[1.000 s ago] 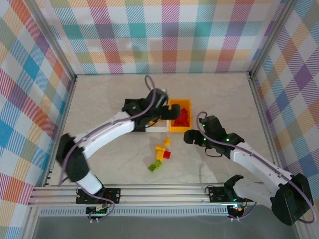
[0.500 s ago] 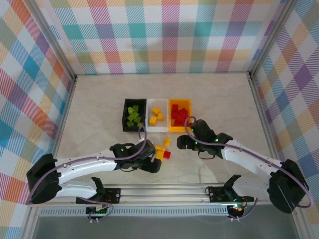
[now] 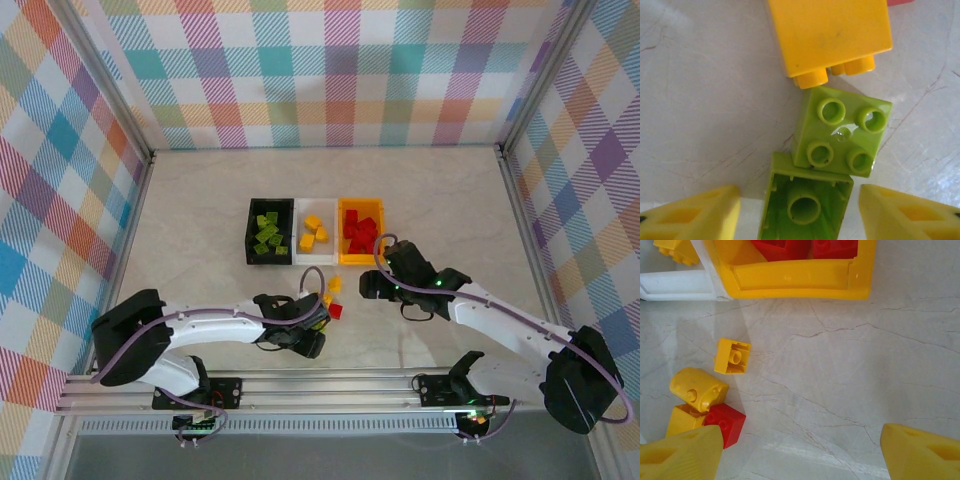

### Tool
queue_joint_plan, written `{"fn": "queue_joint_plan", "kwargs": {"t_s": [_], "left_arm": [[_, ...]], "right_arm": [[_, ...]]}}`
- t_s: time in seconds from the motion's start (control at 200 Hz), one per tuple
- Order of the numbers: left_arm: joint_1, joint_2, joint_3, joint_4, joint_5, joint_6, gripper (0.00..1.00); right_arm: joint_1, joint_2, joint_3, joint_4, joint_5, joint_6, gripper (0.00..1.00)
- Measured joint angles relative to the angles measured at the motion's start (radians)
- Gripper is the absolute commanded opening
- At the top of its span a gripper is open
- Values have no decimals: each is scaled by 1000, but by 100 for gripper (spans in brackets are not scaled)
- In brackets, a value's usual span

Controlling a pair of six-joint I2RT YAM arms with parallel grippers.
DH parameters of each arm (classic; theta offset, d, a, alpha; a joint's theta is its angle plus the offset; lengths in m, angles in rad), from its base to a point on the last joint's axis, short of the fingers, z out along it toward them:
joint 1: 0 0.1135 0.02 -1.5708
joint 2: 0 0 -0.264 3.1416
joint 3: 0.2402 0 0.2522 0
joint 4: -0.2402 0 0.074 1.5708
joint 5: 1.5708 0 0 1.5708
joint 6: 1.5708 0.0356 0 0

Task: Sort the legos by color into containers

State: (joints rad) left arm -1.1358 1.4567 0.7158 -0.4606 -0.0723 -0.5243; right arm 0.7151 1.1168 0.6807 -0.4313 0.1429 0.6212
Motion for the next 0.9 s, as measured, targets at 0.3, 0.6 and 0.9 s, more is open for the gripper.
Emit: {"fn": "queue_joint_plan", "kwargs": {"t_s": [0.3,0.6,0.9], "left_arm": [[-13,11,4,-5,-61,0,34],[16,-175,49,-90,-164,-9,33],[383,-193,268,-79,-278,4,30]], "right_arm": [[0,-10,5,-8,14,0,83],[0,-14,15,-12,14,0,83],[0,-14,28,-12,14,0,83]]}}
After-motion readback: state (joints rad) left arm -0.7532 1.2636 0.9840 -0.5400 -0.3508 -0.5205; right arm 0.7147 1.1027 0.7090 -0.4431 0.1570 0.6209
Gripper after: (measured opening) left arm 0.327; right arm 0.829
